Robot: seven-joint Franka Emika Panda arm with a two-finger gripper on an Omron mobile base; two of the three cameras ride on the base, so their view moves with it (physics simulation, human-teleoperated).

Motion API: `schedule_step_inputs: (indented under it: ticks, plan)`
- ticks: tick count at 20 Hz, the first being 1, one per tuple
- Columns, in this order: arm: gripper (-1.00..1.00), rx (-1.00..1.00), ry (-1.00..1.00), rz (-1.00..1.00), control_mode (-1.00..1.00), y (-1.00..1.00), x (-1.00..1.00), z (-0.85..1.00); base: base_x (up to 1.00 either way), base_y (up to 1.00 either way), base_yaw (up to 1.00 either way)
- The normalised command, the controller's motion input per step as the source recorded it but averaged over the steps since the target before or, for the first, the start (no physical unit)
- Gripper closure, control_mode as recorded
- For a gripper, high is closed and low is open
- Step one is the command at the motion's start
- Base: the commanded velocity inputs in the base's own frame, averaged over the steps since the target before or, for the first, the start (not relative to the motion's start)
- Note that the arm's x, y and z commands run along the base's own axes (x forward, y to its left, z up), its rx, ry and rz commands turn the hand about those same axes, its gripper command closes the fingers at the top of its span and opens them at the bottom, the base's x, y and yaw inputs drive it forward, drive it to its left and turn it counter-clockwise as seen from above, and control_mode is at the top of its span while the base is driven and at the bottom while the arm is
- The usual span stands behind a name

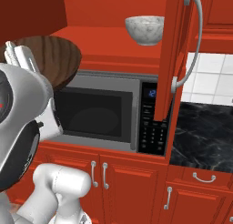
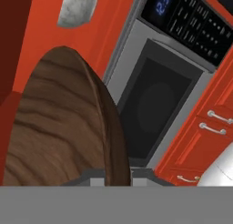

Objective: Move the bowls from the cabinet to the plates on the dining table.

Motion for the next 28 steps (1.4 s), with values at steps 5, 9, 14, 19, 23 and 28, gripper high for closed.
schedule_step_inputs:
  ticks: [5, 9, 14, 19, 23, 28]
  plan:
    - [1.00, 0.00, 0.00, -0.03, -1.00, -0.04, -0.33, -0.14, 0.00, 0.00, 0.00]
    - [1.00, 0.00, 0.00, -0.01, -1.00, 0.00, -0.05, -0.17, 0.00, 0.00, 0.00]
    - [1.00, 0.00, 0.00, 0.00, -1.00, 0.00, -0.01, -0.04, 0.00, 0.00, 0.00]
    - [1.00, 0.00, 0.00, 0.00, -1.00, 0.00, 0.00, 0.00, 0.00, 0.00, 0.00]
    - [1.00, 0.00, 0.00, 0.00, -1.00, 0.00, 0.00, 0.00, 0.00, 0.00, 0.00]
    - [1.00, 0.00, 0.00, 0.00, -1.00, 0.00, 0.00, 0.00, 0.00, 0.00, 0.00]
